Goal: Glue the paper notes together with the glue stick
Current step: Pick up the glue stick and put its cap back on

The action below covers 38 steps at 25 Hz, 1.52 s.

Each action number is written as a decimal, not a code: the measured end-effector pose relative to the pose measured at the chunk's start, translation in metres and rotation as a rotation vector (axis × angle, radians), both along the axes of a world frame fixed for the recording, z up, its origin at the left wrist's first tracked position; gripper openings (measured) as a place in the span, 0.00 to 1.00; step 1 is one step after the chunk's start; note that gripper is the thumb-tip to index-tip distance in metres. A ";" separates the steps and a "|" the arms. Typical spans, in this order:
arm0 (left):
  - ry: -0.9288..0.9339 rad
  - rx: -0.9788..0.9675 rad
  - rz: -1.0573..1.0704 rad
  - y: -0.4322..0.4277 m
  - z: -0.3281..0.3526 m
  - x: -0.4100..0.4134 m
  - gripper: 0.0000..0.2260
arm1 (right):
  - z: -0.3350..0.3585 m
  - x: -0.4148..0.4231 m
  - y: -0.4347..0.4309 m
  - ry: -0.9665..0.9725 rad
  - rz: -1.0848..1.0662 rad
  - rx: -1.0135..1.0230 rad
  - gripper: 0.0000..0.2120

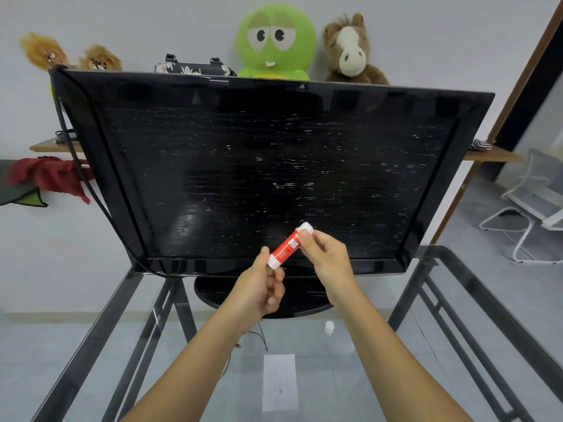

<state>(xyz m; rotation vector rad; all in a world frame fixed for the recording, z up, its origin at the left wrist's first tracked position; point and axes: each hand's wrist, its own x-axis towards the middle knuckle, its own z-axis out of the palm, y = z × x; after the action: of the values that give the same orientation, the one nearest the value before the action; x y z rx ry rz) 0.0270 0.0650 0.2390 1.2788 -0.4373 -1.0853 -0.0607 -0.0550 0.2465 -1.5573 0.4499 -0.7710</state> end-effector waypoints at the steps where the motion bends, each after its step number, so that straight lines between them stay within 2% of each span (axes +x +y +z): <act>1: -0.167 -0.024 0.084 -0.001 -0.003 -0.001 0.20 | -0.001 0.000 0.000 -0.003 -0.011 0.004 0.15; 3: -0.464 -0.178 0.207 0.000 -0.009 -0.002 0.13 | -0.002 0.000 0.000 -0.017 -0.025 0.008 0.14; 4: -0.550 -0.231 0.219 0.001 -0.011 -0.002 0.12 | -0.002 -0.001 0.000 -0.024 -0.027 0.008 0.14; 7: -0.584 -0.201 0.223 0.000 -0.013 -0.001 0.14 | -0.002 -0.001 0.000 -0.037 -0.016 0.014 0.14; 10: -0.421 -0.102 0.194 -0.004 -0.006 -0.005 0.19 | -0.001 -0.002 0.000 -0.028 0.012 -0.001 0.13; 14: 0.089 0.027 -0.032 0.000 0.002 0.001 0.23 | 0.000 -0.003 -0.001 -0.010 0.033 -0.038 0.14; 16: 0.145 0.064 -0.014 -0.002 0.002 0.001 0.23 | -0.002 -0.004 -0.001 -0.012 0.036 -0.056 0.14; 18: -0.007 -0.010 0.109 -0.004 -0.004 -0.002 0.18 | -0.005 -0.006 -0.001 -0.013 0.014 -0.060 0.13; 20: -0.297 -0.154 0.185 -0.002 -0.014 -0.006 0.11 | -0.007 -0.007 -0.002 0.002 -0.020 -0.066 0.12; 22: -0.527 -0.182 0.196 0.003 -0.022 -0.005 0.14 | -0.008 -0.007 -0.001 0.014 -0.030 -0.060 0.12; 23: -0.534 -0.160 0.190 0.004 -0.023 -0.003 0.17 | -0.008 -0.007 -0.001 0.012 -0.023 -0.056 0.11; 24: -0.471 -0.128 0.161 0.003 -0.021 -0.001 0.19 | -0.008 -0.007 0.000 0.006 -0.012 -0.052 0.10; 29: 0.087 0.130 -0.017 0.002 -0.004 0.010 0.22 | -0.010 -0.006 0.002 0.018 0.038 -0.058 0.10; 31: 0.145 0.179 -0.035 0.002 -0.002 0.010 0.21 | -0.012 -0.004 0.002 0.033 0.030 -0.067 0.11; 32: 0.061 0.173 -0.013 0.001 -0.004 0.009 0.21 | -0.014 -0.004 0.001 0.032 0.020 -0.060 0.11; 34: -0.298 0.066 0.083 0.000 -0.010 0.009 0.18 | -0.017 -0.004 -0.004 0.028 -0.014 -0.050 0.12; 36: -0.701 -0.029 0.136 0.001 -0.017 0.008 0.19 | -0.020 -0.005 -0.008 0.039 -0.040 -0.054 0.11; 38: -0.967 -0.029 0.159 0.000 -0.026 0.010 0.19 | -0.023 -0.006 -0.010 0.062 -0.036 -0.056 0.10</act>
<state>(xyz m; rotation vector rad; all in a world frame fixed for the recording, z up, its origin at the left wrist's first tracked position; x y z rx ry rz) 0.0375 0.0646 0.2132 1.7293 -1.0381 -0.2578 -0.0670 -0.0653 0.2237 -1.6322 0.5068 -0.7708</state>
